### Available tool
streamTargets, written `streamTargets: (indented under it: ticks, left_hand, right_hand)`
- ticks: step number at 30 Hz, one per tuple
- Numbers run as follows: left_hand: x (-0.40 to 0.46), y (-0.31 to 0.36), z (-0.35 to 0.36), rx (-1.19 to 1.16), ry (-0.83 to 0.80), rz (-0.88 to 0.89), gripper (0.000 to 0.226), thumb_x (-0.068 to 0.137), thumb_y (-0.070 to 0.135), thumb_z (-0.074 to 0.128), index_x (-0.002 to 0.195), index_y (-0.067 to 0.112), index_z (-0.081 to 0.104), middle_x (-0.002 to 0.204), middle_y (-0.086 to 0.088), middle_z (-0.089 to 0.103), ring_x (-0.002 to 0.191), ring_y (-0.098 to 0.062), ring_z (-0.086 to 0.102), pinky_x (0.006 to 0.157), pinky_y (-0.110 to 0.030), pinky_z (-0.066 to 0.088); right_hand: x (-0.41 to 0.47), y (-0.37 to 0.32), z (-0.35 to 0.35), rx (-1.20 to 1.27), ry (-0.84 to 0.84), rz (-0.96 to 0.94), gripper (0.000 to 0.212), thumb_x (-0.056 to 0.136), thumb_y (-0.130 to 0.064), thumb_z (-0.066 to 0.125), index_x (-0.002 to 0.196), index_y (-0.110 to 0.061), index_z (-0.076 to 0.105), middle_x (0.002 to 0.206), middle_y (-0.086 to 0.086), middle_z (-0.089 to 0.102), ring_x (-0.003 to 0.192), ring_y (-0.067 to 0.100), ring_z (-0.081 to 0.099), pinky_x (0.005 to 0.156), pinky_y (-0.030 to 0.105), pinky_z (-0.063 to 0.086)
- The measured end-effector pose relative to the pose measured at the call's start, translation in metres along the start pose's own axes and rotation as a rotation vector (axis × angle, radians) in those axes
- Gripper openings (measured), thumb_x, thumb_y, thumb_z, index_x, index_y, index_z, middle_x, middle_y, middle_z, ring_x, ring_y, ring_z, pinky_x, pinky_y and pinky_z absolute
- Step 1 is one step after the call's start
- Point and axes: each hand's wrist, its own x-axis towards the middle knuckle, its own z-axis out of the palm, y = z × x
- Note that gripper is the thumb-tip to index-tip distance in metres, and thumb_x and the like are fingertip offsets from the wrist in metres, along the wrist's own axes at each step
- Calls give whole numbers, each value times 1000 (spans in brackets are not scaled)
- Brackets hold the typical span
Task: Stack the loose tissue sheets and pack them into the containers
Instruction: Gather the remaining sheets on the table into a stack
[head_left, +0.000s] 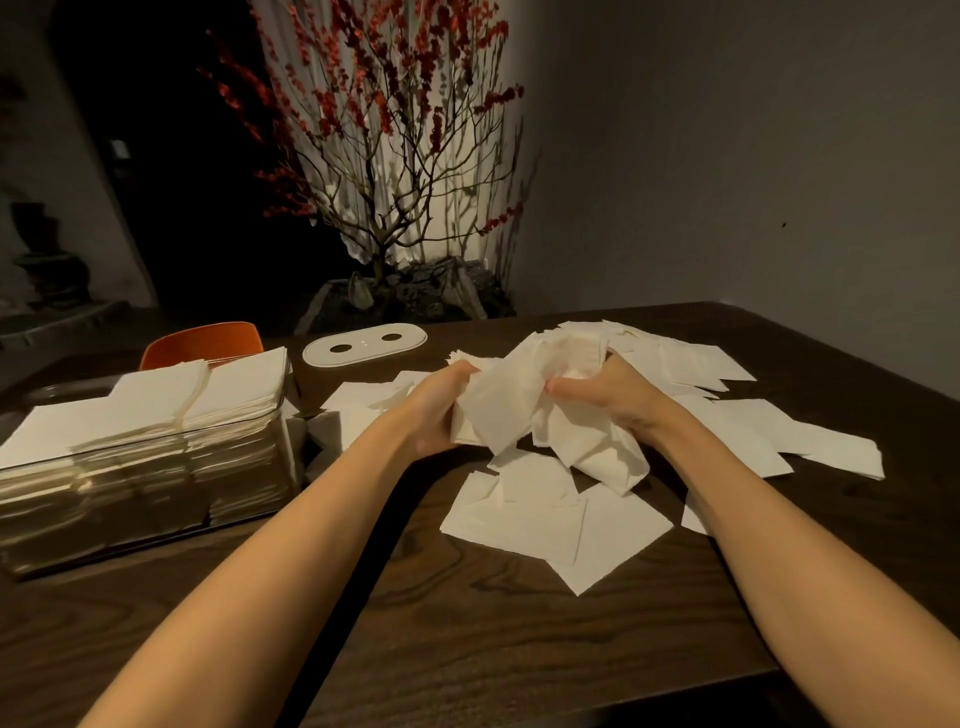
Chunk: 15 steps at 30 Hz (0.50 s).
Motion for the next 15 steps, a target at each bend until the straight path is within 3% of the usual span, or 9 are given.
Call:
streamTargets:
  ticks: [2,4,7,9,11,15]
  left_hand:
    - [0,0,-2,100,-34,-31,5,94,19,44,92,15,45,89,-9,54,81,-20,55,66,-32,43]
    - [0,-1,-3,149,-81,-79,4,93,19,42,94,16,44,89,-9,54,83,-20,55,69,-31,45]
    - [-2,-1,-1,157,-167,-133,13,89,18,41,76,15,40,65,-2,40,58,-11,46,53,-21,43]
    - [-5,-1,1,158,-189,-151,19,90,20,40,71,16,36,60,0,31,50,-9,38,47,-18,37]
    - [-9,0,3,186,-198,-145,13,92,26,37,83,16,41,65,-1,40,52,-10,47,48,-17,41]
    - [-15,4,3,202,-252,-165,26,88,35,39,101,15,51,81,-4,52,69,-14,54,56,-18,42]
  right_hand:
    - [-3,-2,1,-59,-74,-9,29,89,-19,64,105,-35,46,97,-10,55,94,10,56,73,20,49]
    - [-5,-5,2,-122,-133,-4,28,90,-17,63,99,-37,46,93,-15,53,92,10,56,66,12,48]
    - [-8,-9,3,-190,-168,-8,28,92,-16,62,89,-36,42,87,-18,47,77,3,50,59,6,45]
    - [-7,-9,4,-239,-160,-10,25,91,-21,63,104,-35,47,96,-14,51,84,5,51,61,8,45]
    - [-8,-11,6,-302,-147,-4,44,90,-27,64,129,-25,44,111,-9,48,98,7,48,67,11,42]
    - [-12,-15,4,-334,-149,-5,50,92,-27,62,135,-23,38,112,-10,41,99,5,42,63,9,40]
